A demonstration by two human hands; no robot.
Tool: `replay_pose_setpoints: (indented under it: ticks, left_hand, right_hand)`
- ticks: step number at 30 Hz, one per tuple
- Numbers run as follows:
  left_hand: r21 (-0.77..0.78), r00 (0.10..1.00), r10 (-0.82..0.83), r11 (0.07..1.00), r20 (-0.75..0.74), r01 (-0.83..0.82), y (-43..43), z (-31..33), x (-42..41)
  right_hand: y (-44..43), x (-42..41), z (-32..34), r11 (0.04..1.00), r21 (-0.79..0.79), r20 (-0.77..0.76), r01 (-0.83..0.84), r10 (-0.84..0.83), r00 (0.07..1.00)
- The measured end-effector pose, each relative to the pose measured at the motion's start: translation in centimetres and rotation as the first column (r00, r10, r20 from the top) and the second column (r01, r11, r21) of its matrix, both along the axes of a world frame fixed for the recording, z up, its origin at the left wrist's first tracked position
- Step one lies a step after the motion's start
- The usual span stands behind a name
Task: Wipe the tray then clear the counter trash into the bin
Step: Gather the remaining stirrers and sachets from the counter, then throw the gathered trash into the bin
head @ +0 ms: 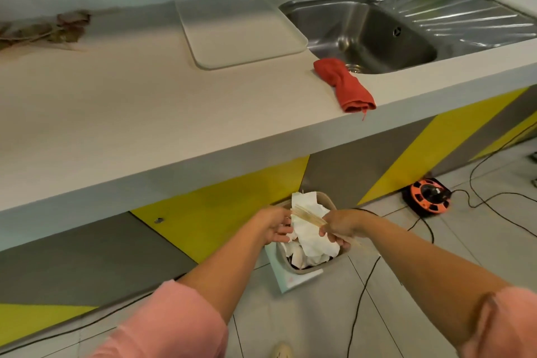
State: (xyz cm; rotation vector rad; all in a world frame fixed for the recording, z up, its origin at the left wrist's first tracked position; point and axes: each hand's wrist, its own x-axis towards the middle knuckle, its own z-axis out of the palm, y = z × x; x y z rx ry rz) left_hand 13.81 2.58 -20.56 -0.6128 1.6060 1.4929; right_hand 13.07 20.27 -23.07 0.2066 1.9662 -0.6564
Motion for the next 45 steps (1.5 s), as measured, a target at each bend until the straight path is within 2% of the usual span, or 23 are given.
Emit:
replay_pose_setpoints:
  ticks: [2,6,10,14,20,24,28,31,33,36,40,43,45]
  left_hand:
    - [-0.017,1.0,0.026,1.0,0.014,-0.026,0.0,-0.2,0.0]
    - [-0.034,0.997,0.075,0.997,-0.021,-0.075,-0.1,-0.6,-0.6]
    - [-0.062,0.995,0.09,0.994,-0.045,-0.092,-0.3,-0.8,-0.8]
    - [-0.089,0.995,0.071,0.993,-0.074,-0.078,-0.5,-0.6,-1.0]
    - [-0.134,0.989,0.006,0.991,-0.15,-0.027,-1.1,0.6,-1.3]
    - [-0.204,0.972,-0.105,0.977,-0.211,0.062,-2.2,2.2,-1.4]
    - [-0.265,0.943,-0.256,0.944,-0.211,0.197,-3.6,5.0,-1.9]
    - [-0.333,0.891,-0.393,0.891,-0.227,0.308,-5.2,7.9,-2.3]
    - [-0.371,0.858,-0.442,0.867,-0.261,0.333,-6.7,10.4,-2.4]
    - [-0.374,0.832,-0.458,0.865,-0.314,0.334,-9.5,13.9,-2.7]
    - [-0.367,0.844,-0.392,0.894,-0.366,0.256,-13.8,17.8,-3.2]
    - [-0.38,0.856,-0.323,0.91,-0.404,0.165,-17.1,19.9,-3.5]
    - [-0.388,0.853,-0.276,0.917,-0.442,0.095,-19.3,21.0,-3.8]
  right_hand:
    - [0.1,0.1,-1.6,0.992,0.127,-0.032,-0.018,0.023,0.999]
    - [-0.6,-0.5,-3.7,0.974,0.228,-0.064,0.001,0.014,0.998]
    - [-1.3,-1.6,-5.0,0.937,0.327,-0.186,-0.123,0.192,0.964]
    - [-2.0,-1.9,-3.5,0.944,0.276,-0.18,-0.18,0.235,0.955]
    - [-3.3,-2.1,0.2,0.908,0.295,-0.161,-0.296,0.353,0.922]
    - [-5.7,-2.3,3.2,0.868,0.311,-0.126,-0.388,0.442,0.888]
    - [-8.8,-2.8,5.7,0.823,0.291,0.0,-0.488,0.51,0.86]
    - [-11.6,-3.3,8.8,0.759,0.293,0.072,-0.582,0.589,0.805]
    - [-13.4,-3.6,11.0,0.751,0.282,0.089,-0.597,0.599,0.796]
    - [-16.1,-4.5,13.6,0.704,0.277,0.086,-0.654,0.66,0.747]
    - [-19.8,-5.7,17.8,0.71,0.173,0.161,-0.683,0.663,0.731]
    - [-22.5,-6.1,21.4,0.707,0.14,0.043,-0.693,0.695,0.718]
    - [-24.4,-6.8,22.8,0.727,0.138,-0.102,-0.673,0.686,0.72]
